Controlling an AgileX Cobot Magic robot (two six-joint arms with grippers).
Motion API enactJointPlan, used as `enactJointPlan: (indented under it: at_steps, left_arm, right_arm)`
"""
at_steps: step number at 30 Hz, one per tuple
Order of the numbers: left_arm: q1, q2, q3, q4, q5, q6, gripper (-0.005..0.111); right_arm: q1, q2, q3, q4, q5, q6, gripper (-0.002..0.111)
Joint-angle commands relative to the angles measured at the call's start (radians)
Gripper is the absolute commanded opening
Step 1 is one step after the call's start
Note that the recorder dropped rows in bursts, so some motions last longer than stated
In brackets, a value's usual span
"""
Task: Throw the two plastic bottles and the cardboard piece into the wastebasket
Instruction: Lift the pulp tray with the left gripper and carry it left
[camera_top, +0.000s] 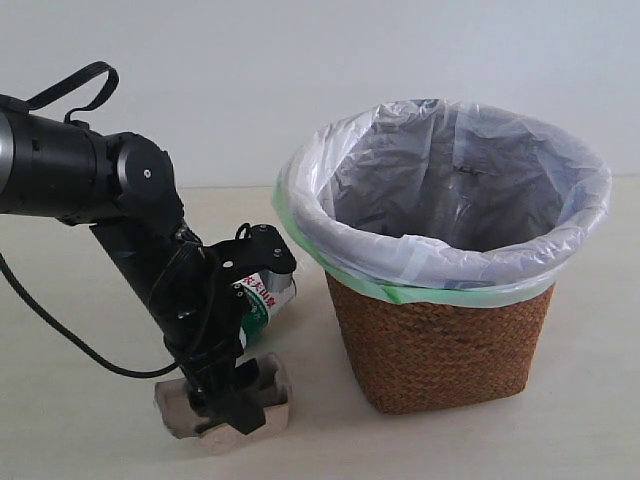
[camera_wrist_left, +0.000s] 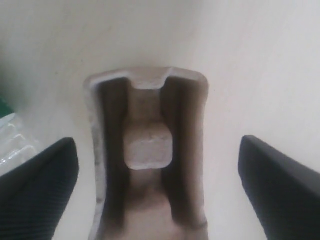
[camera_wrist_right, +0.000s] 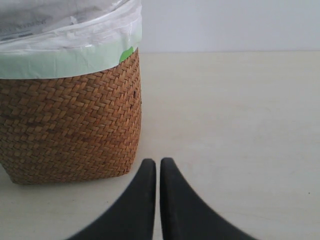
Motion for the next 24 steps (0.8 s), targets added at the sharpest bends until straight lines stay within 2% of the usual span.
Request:
enactJointPlan:
  at_steps: [1, 13, 24]
  left_arm:
    - [-0.006, -0.002, 0.009, -0.023, 0.008, -0.011, 0.081]
    - [-0.006, -0.002, 0.050, -0.016, -0.071, -0.006, 0.081]
    - [-0.006, -0.002, 0.055, -0.023, -0.079, -0.006, 0.081]
  right_arm:
    - [-0.005, -0.004, -0.001, -0.005, -0.006, -0.004, 0.000]
    - [-0.005, -0.004, -0.001, -0.005, -0.006, -0.004, 0.000]
    - [-0.005, -0.004, -0.001, -0.005, -0.006, -0.004, 0.000]
